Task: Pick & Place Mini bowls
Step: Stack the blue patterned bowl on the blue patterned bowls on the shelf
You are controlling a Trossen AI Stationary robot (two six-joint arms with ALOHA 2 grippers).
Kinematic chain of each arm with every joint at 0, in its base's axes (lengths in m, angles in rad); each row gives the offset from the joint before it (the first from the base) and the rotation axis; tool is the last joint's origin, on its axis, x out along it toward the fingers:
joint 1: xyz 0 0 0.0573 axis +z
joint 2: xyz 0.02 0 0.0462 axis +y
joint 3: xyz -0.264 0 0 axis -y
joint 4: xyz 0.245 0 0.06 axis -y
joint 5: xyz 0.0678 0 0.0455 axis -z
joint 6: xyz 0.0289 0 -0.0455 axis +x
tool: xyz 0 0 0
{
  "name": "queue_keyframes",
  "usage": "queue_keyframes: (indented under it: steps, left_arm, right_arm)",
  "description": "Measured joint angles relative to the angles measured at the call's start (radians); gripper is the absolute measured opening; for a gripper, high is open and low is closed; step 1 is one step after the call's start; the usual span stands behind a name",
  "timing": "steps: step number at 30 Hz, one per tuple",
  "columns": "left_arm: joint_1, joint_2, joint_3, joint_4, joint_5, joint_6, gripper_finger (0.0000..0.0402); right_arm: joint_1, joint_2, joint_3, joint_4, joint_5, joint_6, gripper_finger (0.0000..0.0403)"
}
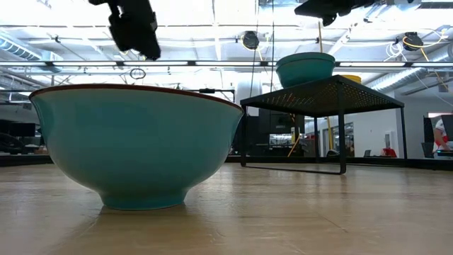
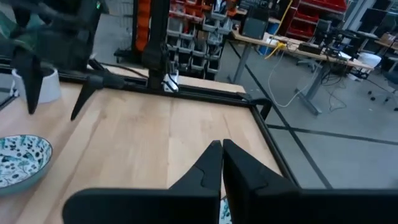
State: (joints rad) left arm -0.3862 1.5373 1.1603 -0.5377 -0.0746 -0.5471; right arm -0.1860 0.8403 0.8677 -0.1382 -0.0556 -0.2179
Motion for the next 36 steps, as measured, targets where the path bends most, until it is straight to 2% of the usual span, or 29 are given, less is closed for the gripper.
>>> queue_keyframes:
  steps: [4, 8, 14, 23, 31, 36]
  left_arm:
    - [-0.026, 0.056, 0.0, 0.004, 0.014, -0.048, 0.0295]
    - [-0.034, 0.131, 0.0, 0.009, 0.11, -0.126, 0.0299]
    - [-0.032, 0.232, 0.0, 0.012, 0.309, -0.279, 0.028]
    - [-0.009, 0.307, 0.0, 0.053, 0.435, -0.343, 0.0245]
    - [0.056, 0.299, 0.001, 0.046, 0.434, -0.336, 0.02]
    - [0.081, 0.3, 0.001, -0.03, 0.433, -0.385, 0.0157]
  right_arm:
    - [0.0, -0.017, -0.009, 0.0, -0.001, 0.02, 0.0]
    - [0.0, -0.025, -0.01, 0.0, -0.001, 0.022, 0.0]
    - [0.0, -0.026, -0.01, -0.001, -0.001, 0.022, 0.0]
    - [0.0, -0.026, -0.01, -0.002, -0.001, 0.023, 0.0]
    - [0.0, -0.026, -0.01, -0.016, -0.001, 0.023, 0.0]
    - [0.0, -0.025, -0.01, -0.016, 0.0, 0.023, 0.0]
